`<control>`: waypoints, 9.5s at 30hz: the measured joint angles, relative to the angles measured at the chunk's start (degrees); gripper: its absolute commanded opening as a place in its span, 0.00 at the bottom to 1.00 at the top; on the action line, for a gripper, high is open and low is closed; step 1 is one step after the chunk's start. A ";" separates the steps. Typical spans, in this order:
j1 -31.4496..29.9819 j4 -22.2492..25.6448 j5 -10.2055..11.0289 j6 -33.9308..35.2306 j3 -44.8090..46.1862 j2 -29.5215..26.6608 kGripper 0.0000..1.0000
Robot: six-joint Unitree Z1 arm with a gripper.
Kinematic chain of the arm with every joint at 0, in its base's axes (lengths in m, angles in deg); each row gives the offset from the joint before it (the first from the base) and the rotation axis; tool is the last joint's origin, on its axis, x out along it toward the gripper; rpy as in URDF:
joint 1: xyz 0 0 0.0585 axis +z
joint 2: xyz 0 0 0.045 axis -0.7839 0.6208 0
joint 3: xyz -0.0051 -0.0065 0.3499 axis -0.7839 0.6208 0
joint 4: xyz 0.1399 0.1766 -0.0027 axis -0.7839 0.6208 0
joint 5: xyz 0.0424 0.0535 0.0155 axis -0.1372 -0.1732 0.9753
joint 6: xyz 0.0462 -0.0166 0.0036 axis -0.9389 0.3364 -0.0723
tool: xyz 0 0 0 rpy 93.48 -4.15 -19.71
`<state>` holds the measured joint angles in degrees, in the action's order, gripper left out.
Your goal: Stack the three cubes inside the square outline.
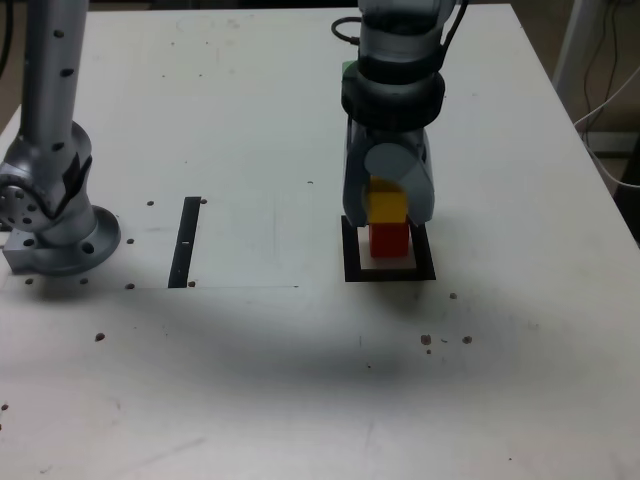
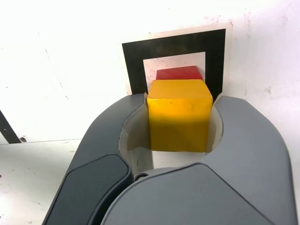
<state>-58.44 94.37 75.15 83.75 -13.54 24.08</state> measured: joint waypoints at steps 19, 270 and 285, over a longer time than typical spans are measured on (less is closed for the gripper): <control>0.00 0.46 -1.59 -1.80 0.01 0.06 0.96; 0.50 24.71 -3.05 -2.84 -6.37 -18.50 1.00; 2.17 13.18 -2.69 -2.67 22.19 -28.16 1.00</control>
<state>-56.27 107.55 72.46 81.09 8.65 -4.07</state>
